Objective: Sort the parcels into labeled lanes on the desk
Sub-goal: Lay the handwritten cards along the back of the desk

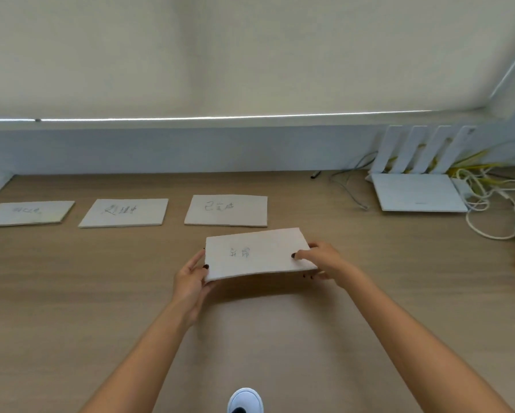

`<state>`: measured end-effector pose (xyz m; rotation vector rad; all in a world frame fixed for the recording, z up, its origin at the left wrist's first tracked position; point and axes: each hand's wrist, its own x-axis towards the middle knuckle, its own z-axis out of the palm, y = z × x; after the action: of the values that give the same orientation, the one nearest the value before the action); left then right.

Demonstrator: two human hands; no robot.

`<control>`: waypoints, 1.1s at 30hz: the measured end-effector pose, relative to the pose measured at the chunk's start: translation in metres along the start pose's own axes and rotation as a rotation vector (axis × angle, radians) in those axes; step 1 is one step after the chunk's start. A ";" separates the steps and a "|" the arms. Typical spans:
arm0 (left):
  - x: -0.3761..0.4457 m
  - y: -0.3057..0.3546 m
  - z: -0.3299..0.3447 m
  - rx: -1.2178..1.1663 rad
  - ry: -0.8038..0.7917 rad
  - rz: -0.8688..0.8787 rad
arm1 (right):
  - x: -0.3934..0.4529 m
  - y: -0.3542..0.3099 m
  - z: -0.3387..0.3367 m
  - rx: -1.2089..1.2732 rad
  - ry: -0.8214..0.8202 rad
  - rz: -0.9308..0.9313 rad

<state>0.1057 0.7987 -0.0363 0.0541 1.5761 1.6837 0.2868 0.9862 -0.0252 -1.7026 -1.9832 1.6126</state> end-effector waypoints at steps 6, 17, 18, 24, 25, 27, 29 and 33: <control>-0.002 -0.031 0.093 0.404 0.071 0.228 | 0.011 0.044 -0.055 0.171 0.343 -0.038; 0.055 -0.074 0.161 0.912 -0.098 0.463 | 0.073 0.085 -0.085 -0.752 0.512 -0.264; 0.061 -0.075 0.164 0.914 -0.108 0.462 | 0.076 0.088 -0.086 -0.781 0.522 -0.274; 0.087 -0.073 0.187 1.025 -0.054 0.370 | 0.092 0.093 -0.097 -0.867 0.560 -0.294; 0.090 -0.072 0.191 1.043 -0.059 0.363 | 0.094 0.094 -0.099 -0.866 0.562 -0.289; 0.091 -0.069 0.197 1.050 -0.072 0.337 | 0.094 0.095 -0.103 -0.870 0.562 -0.272; 0.088 -0.067 0.200 1.060 -0.092 0.311 | 0.092 0.097 -0.103 -0.871 0.555 -0.269; 0.072 -0.051 0.192 1.024 -0.085 0.333 | 0.076 0.082 -0.101 -0.739 0.511 -0.337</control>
<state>0.1863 0.9911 -0.0723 0.9281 2.2818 0.8982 0.3769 1.0945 -0.0793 -1.5820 -2.5156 0.2820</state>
